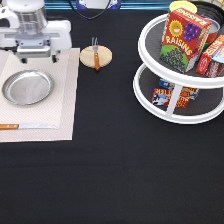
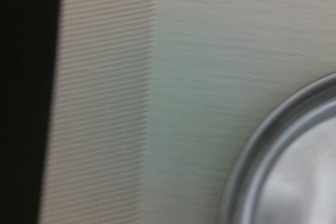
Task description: Arrange plate and fork
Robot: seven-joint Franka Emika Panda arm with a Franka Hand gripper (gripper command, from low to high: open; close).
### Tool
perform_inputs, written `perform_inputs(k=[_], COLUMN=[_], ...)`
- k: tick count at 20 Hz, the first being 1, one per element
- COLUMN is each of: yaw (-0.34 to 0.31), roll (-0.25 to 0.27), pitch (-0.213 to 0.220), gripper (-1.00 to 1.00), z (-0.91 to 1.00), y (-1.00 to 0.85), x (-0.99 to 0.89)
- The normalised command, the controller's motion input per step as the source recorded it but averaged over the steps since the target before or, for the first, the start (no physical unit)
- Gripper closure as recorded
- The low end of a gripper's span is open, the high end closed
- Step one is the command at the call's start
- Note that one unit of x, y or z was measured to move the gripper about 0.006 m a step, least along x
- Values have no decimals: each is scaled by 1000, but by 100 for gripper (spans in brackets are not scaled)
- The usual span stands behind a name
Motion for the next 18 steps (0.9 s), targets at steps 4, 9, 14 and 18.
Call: perform_inputs(k=[4,9,14,18], yaw=[0,0,0,-33], roll=[-71,-75,-85,-80], pitch=[-69,-60,-81,-92], gripper=[-100,-100,-100,-100], z=[-59,-51,-196,-289], y=[924,933,835,654], x=[-638,-622,-653,-627])
